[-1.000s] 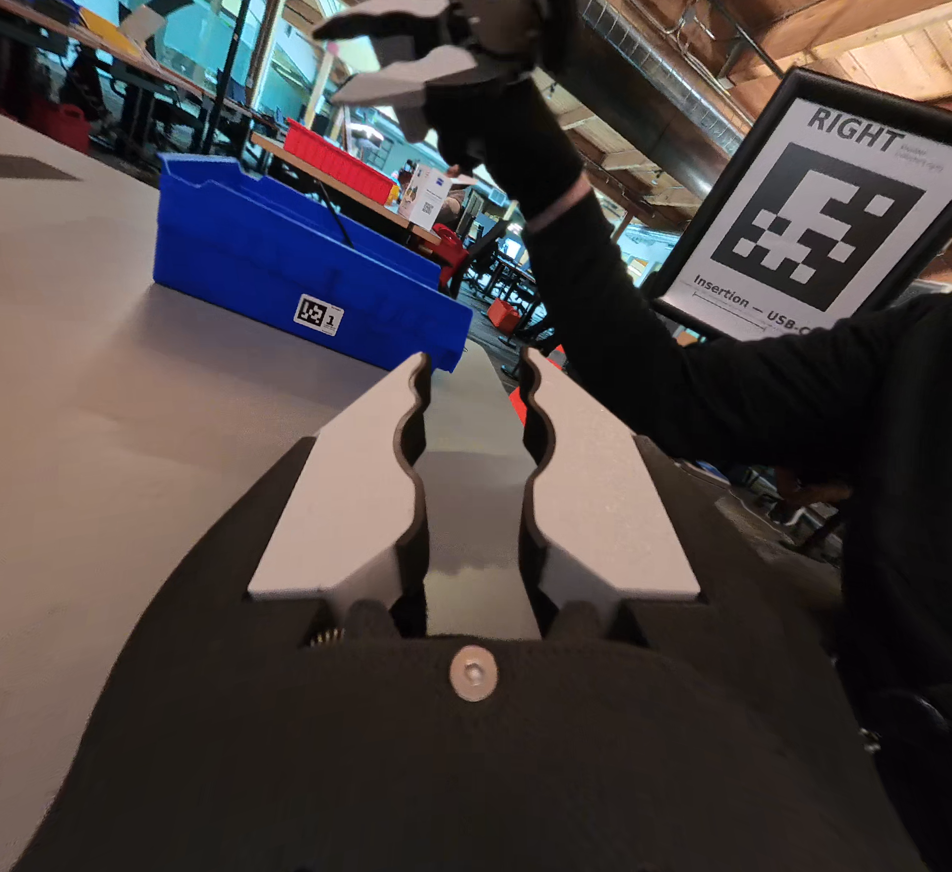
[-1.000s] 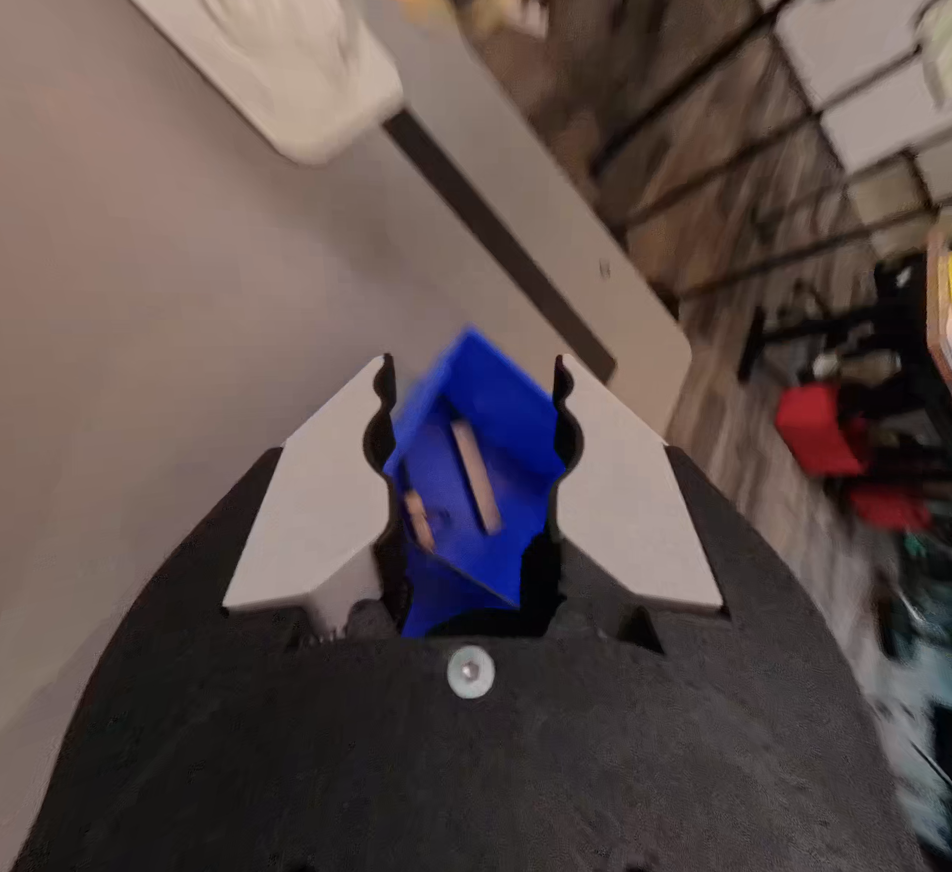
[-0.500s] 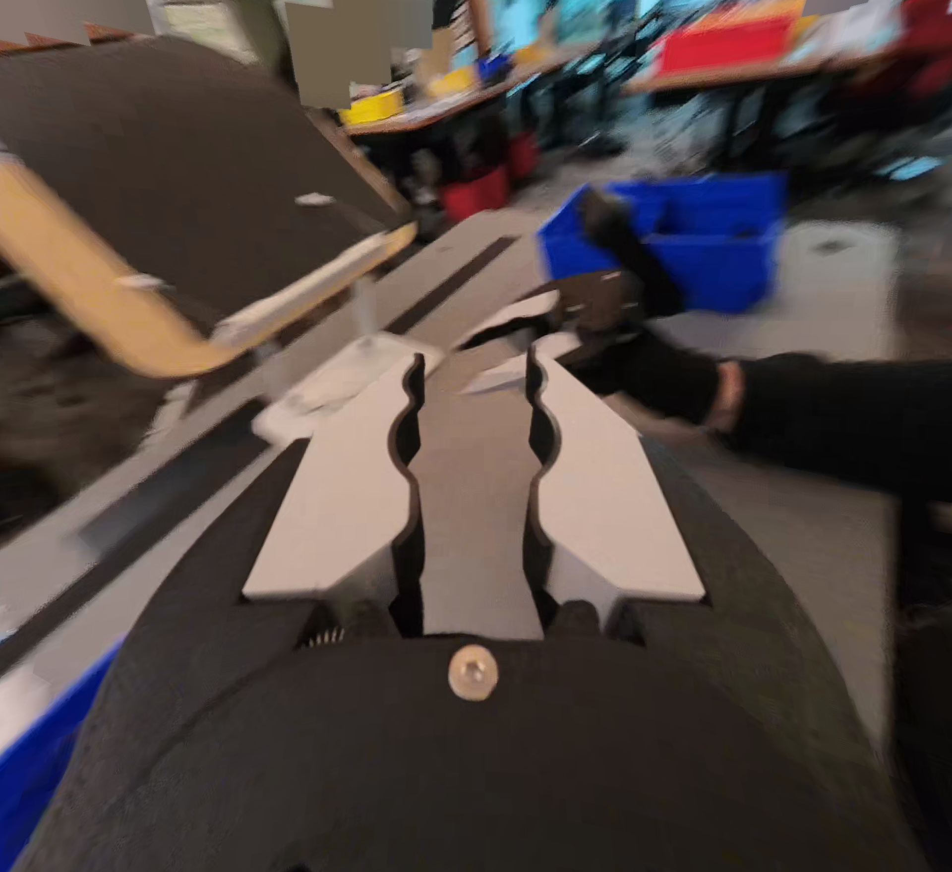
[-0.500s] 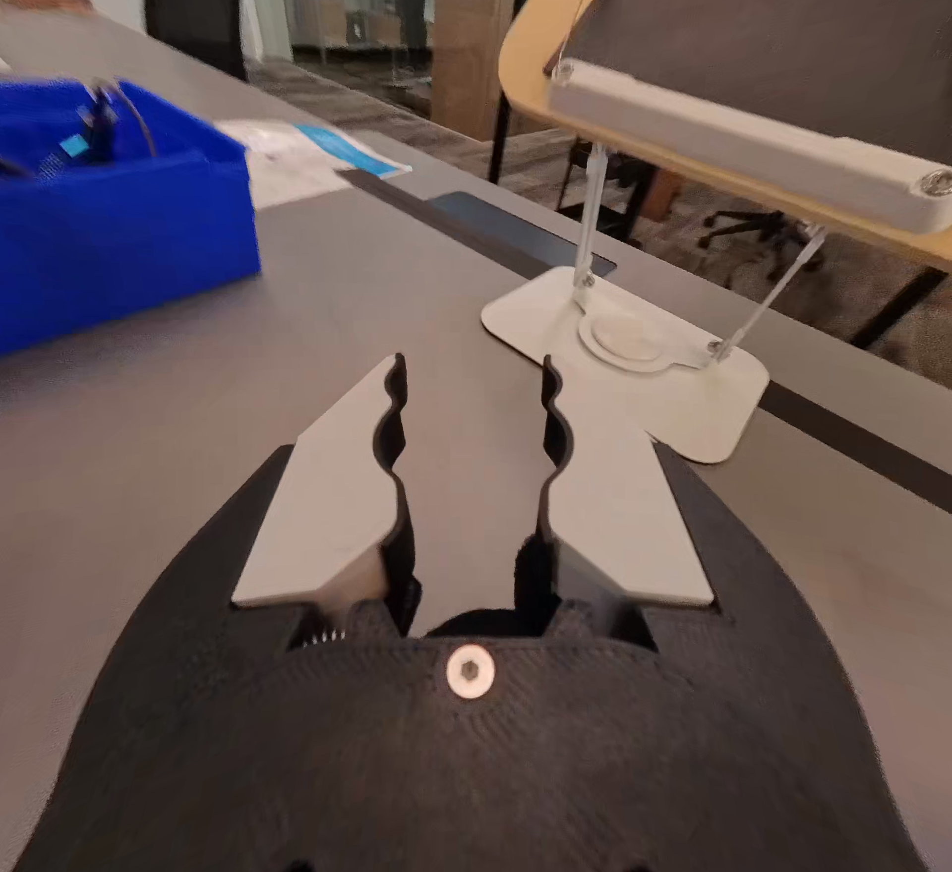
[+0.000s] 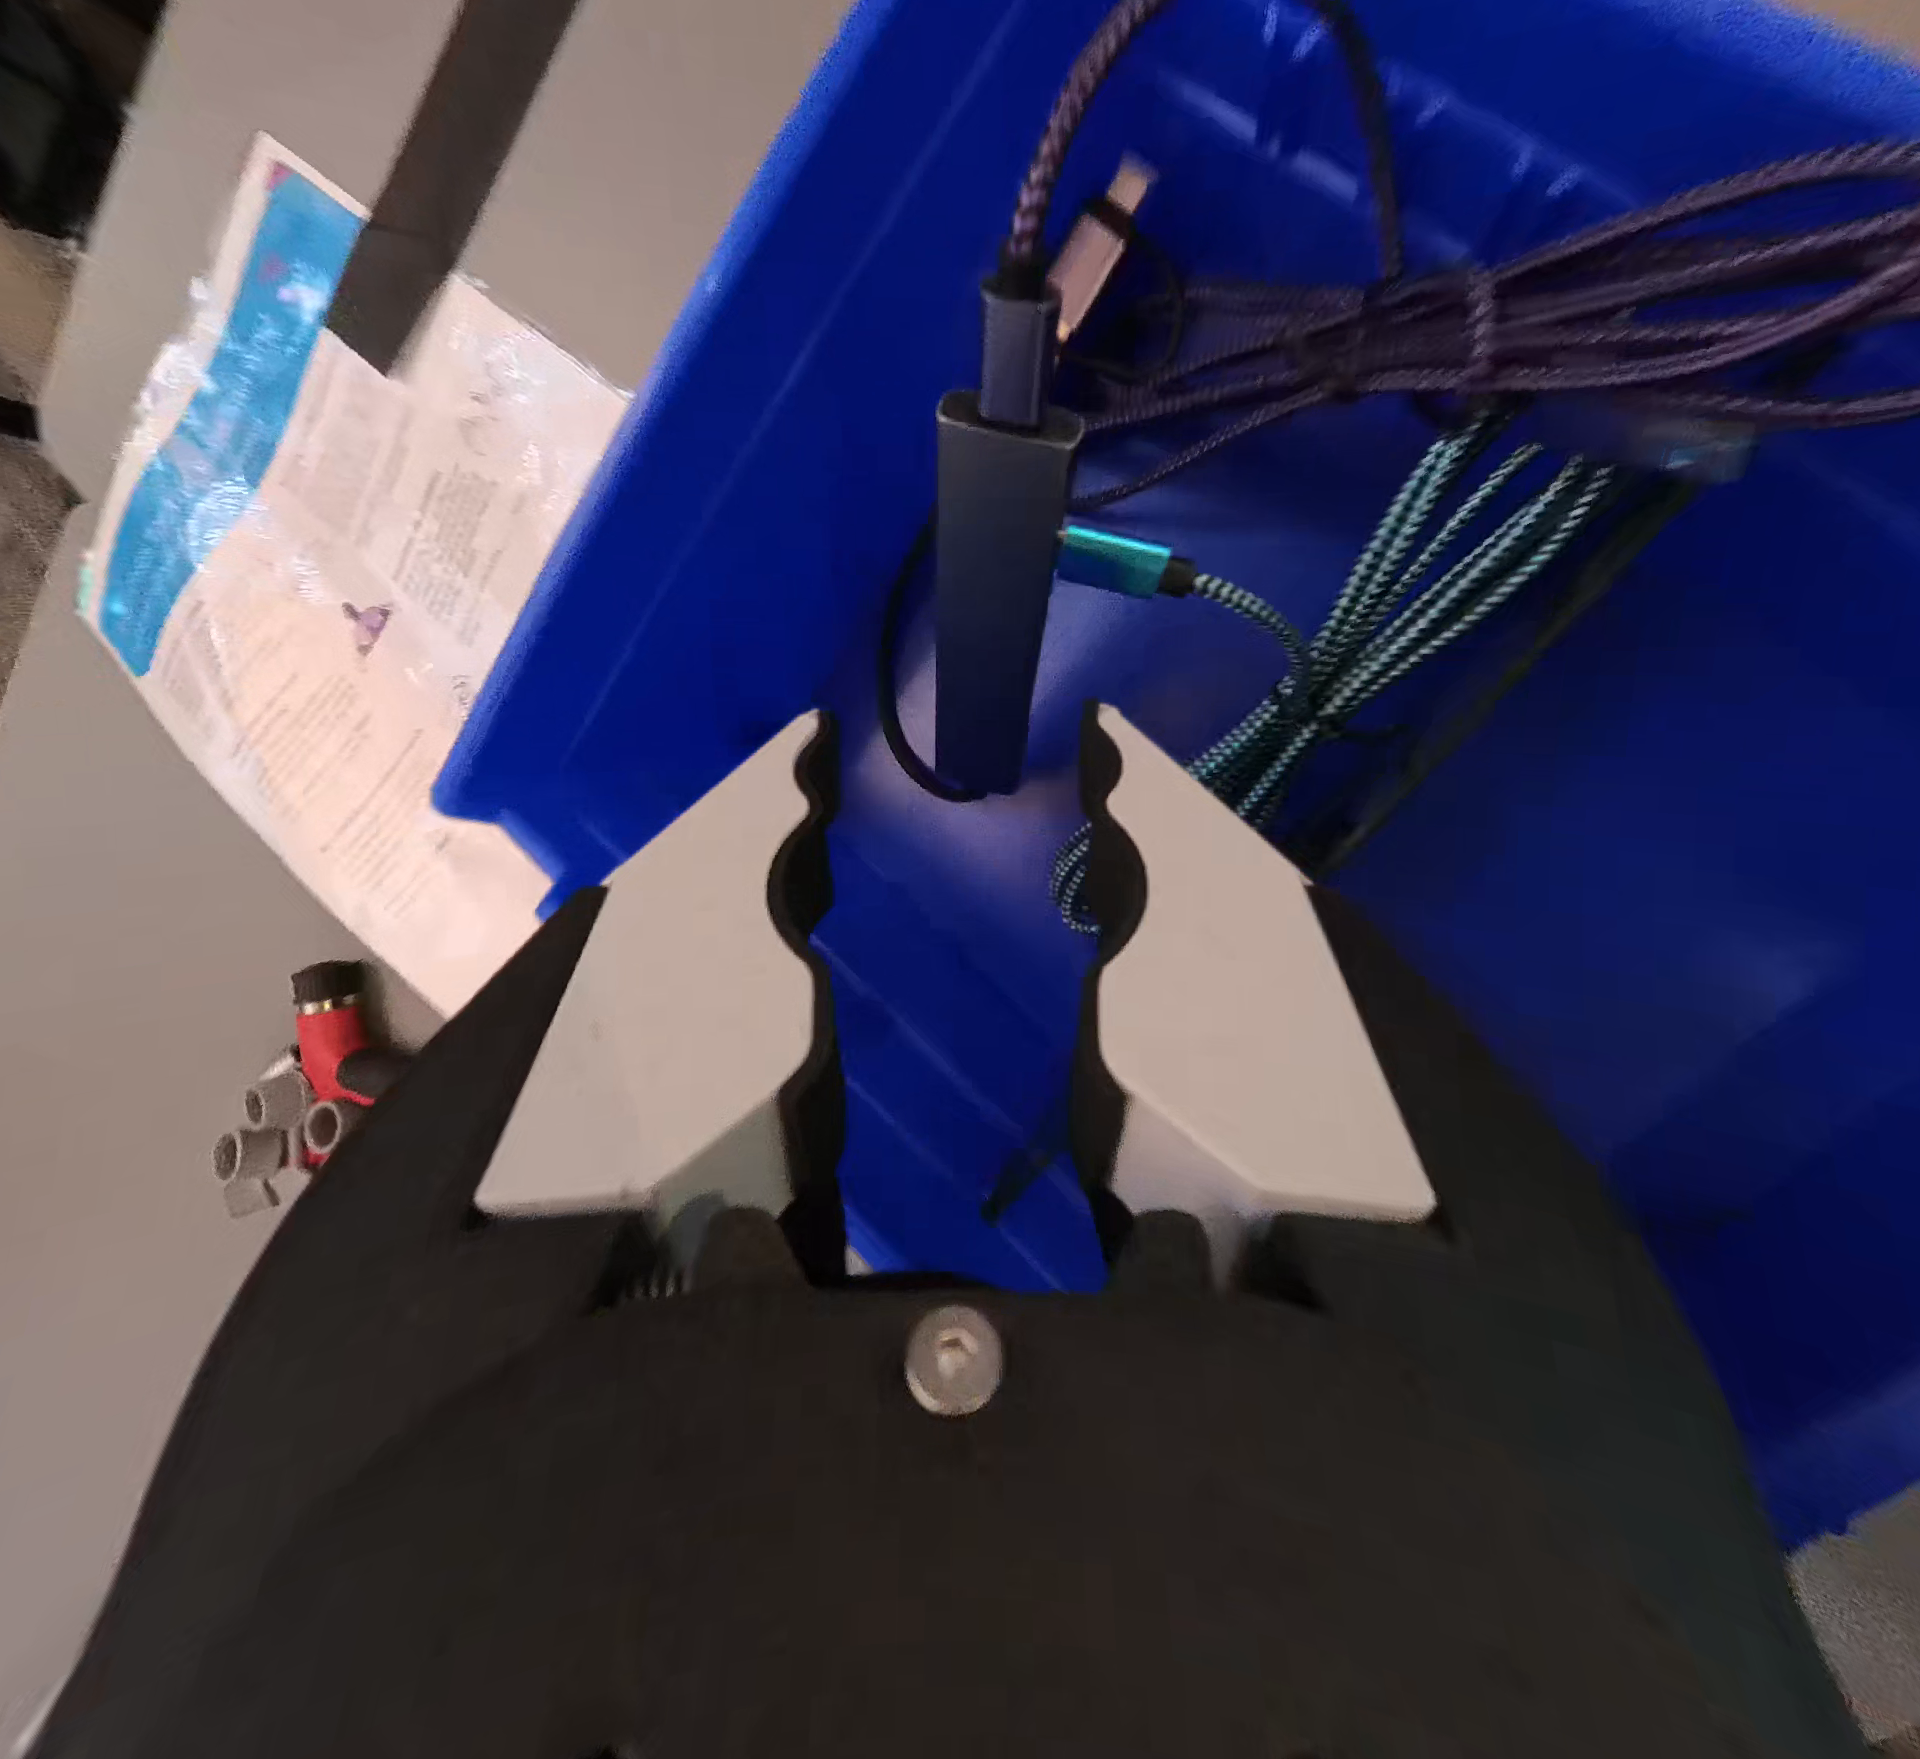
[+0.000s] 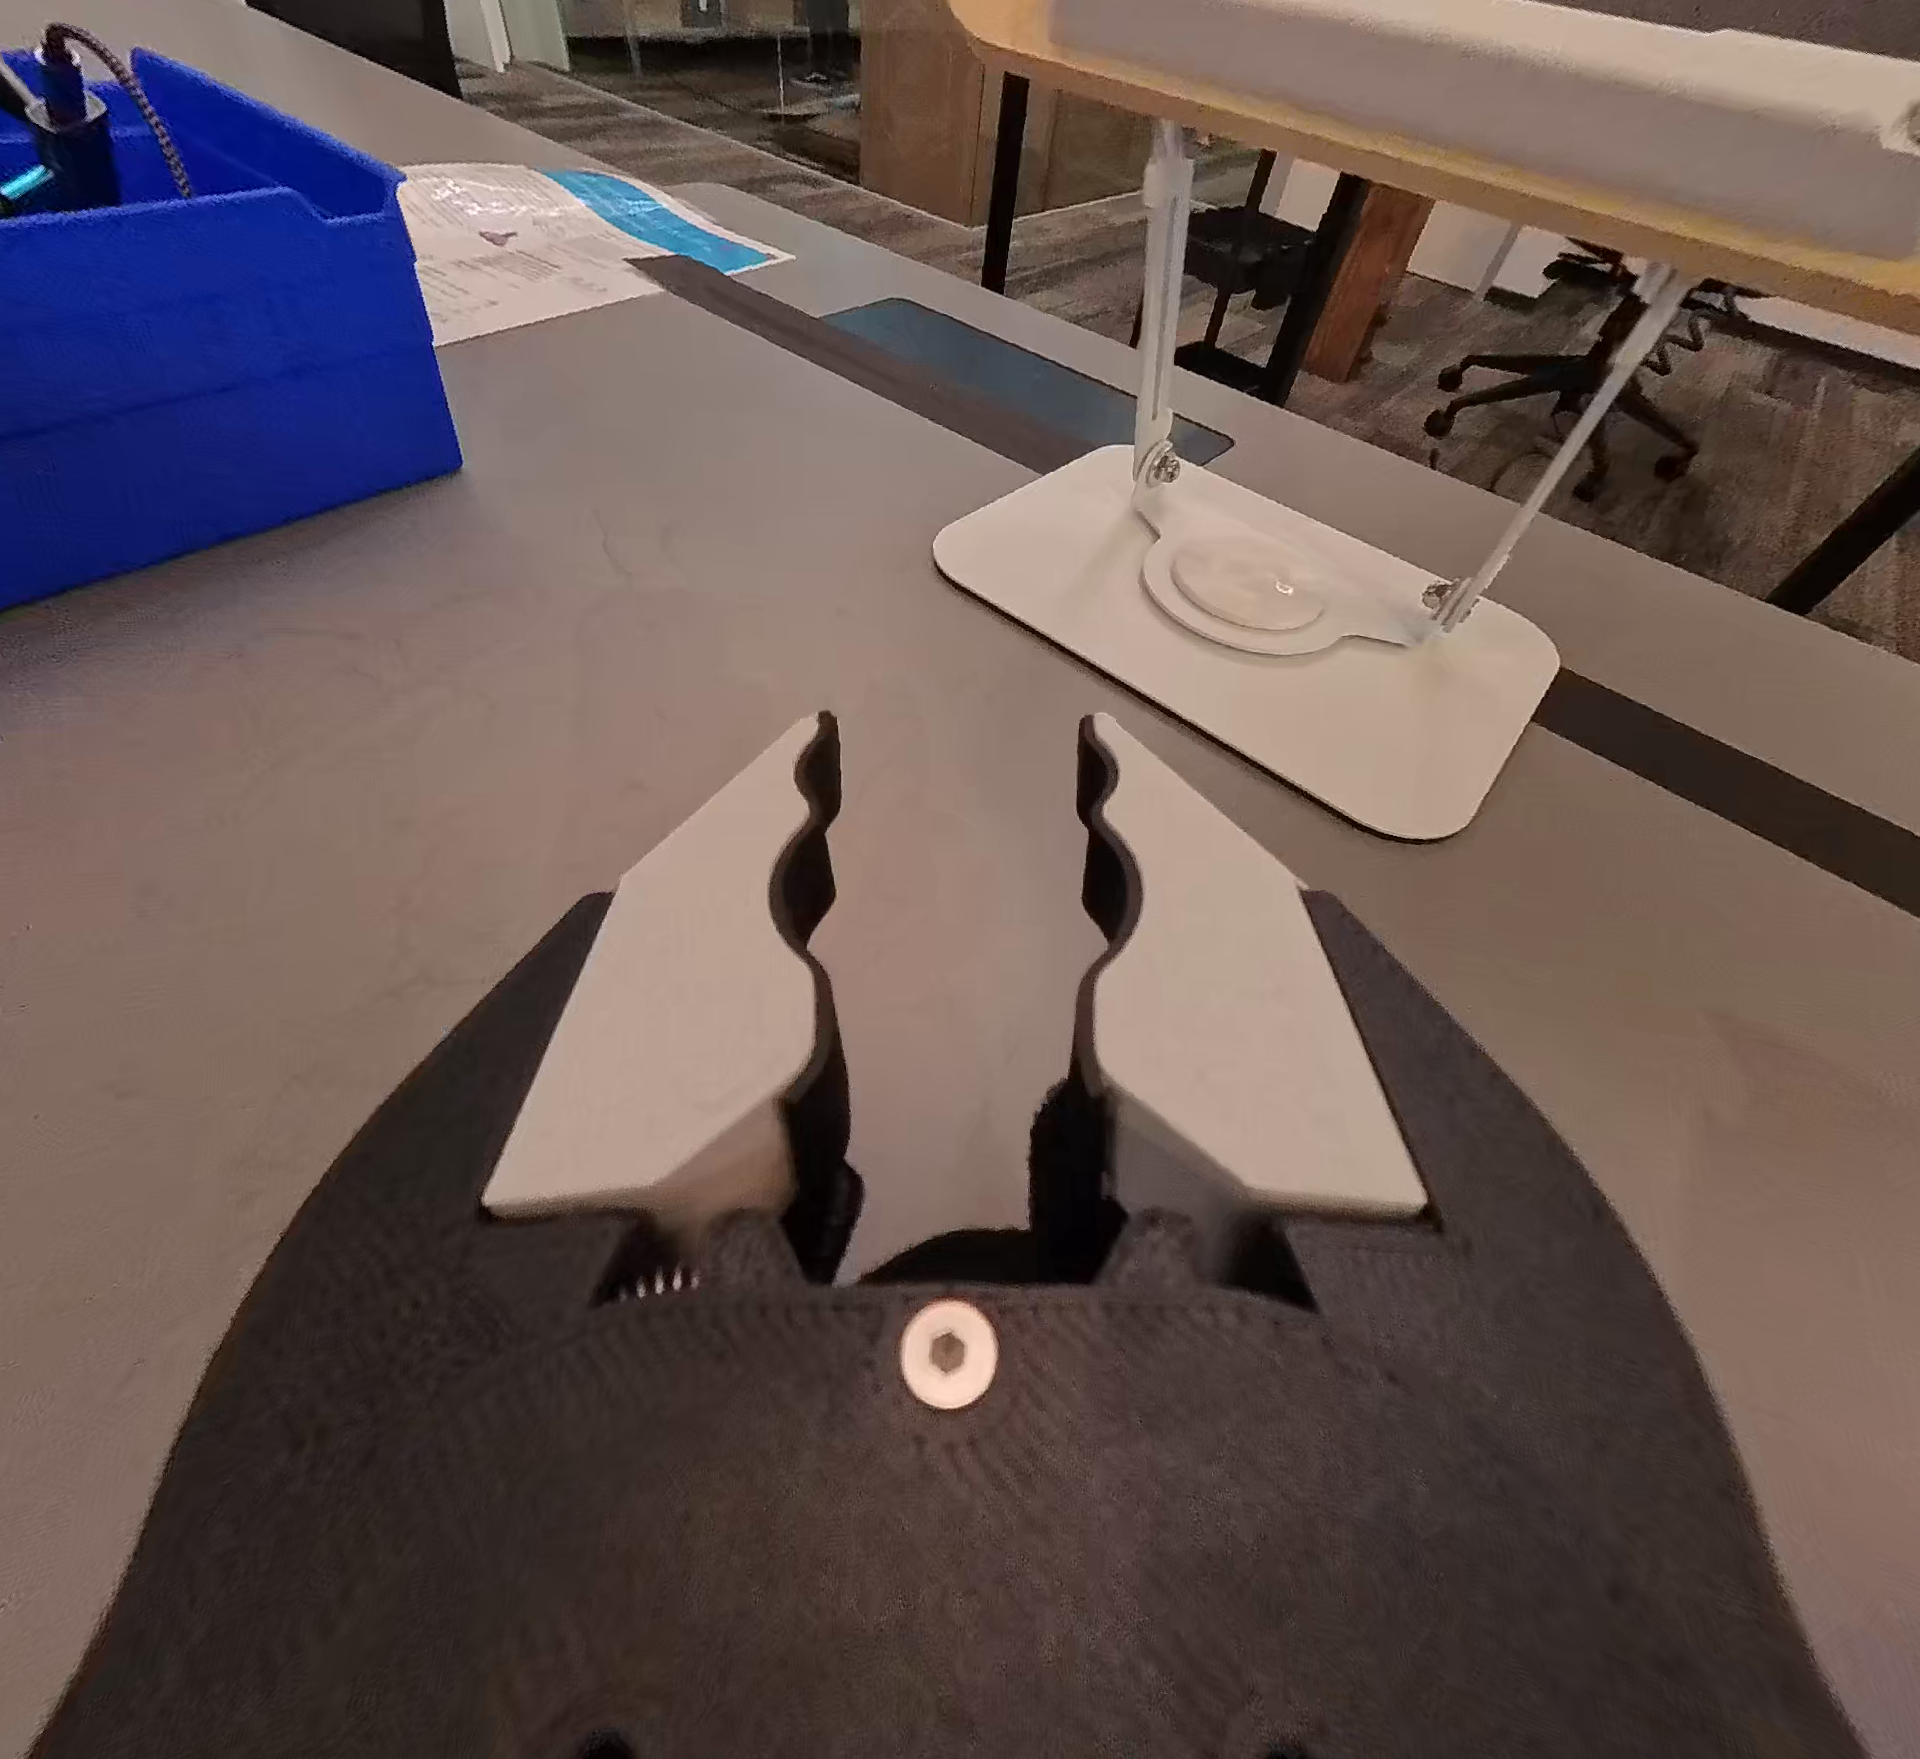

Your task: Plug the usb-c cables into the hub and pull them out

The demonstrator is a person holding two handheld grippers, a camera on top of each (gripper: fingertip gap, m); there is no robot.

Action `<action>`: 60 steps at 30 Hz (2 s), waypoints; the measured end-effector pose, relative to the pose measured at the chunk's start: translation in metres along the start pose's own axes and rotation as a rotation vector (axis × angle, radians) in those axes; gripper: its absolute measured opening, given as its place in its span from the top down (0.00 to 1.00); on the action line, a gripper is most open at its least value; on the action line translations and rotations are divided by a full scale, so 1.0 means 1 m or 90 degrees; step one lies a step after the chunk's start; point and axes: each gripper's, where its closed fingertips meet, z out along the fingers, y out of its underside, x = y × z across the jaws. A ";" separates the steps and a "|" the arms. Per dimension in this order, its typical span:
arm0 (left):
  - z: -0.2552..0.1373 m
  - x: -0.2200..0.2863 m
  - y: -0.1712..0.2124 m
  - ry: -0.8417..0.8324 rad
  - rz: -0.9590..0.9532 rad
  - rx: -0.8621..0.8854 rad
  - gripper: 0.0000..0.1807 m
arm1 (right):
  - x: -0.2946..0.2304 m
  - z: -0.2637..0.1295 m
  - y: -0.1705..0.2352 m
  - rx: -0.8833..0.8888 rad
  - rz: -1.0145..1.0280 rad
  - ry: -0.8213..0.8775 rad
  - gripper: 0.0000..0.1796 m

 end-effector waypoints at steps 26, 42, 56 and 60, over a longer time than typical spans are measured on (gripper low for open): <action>-0.145 -0.039 -0.122 -0.134 -0.065 0.240 0.89 | -0.002 -0.001 -0.012 0.025 0.013 -0.019 0.76; -0.052 0.142 -0.306 0.019 -0.062 0.308 0.89 | 0.061 -0.144 -0.120 0.461 0.095 0.005 0.84; 0.040 0.200 -0.293 0.143 -0.143 0.256 0.89 | -0.041 -0.046 -0.064 0.143 -0.203 -0.078 0.86; 0.042 0.209 -0.289 0.162 -0.145 0.256 0.89 | -0.045 -0.030 -0.049 0.092 -0.223 -0.054 0.87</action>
